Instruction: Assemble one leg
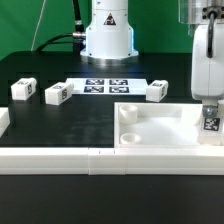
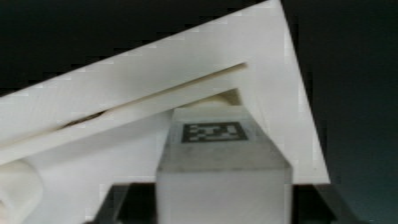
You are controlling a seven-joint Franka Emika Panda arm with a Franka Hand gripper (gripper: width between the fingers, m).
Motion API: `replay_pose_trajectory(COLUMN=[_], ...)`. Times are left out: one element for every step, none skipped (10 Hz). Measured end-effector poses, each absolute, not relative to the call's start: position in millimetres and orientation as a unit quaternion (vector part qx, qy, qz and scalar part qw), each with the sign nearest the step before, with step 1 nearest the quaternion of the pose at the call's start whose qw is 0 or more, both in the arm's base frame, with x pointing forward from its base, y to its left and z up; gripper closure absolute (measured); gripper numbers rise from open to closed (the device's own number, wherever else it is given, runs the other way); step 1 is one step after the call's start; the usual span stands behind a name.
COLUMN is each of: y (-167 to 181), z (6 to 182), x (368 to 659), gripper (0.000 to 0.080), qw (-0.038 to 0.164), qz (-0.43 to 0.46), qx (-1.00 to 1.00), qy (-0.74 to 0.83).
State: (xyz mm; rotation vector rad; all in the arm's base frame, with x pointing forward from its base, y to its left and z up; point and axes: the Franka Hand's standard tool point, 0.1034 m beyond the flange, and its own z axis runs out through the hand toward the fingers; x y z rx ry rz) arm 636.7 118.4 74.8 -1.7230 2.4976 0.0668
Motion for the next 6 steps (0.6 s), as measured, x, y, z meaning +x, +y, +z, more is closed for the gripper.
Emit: replay_pose_trajectory(y=[119.6, 119.8, 119.8, 119.9, 119.9, 120.1], z=[74.3, 74.1, 73.9, 73.7, 73.5, 73.2], x=[636.4, 636.2, 636.2, 636.1, 636.0, 635.8], gripper=[0.0400, 0.0254, 0.0182, 0.0160, 0.0160, 0.0151], qw=[0.054, 0.054, 0.054, 0.054, 0.054, 0.054], qz=[0.023, 0.023, 0.023, 0.023, 0.022, 0.022], qx=[-0.579, -0.580, -0.580, -0.581, -0.595, -0.596], qy=[0.813, 0.813, 0.813, 0.812, 0.801, 0.801])
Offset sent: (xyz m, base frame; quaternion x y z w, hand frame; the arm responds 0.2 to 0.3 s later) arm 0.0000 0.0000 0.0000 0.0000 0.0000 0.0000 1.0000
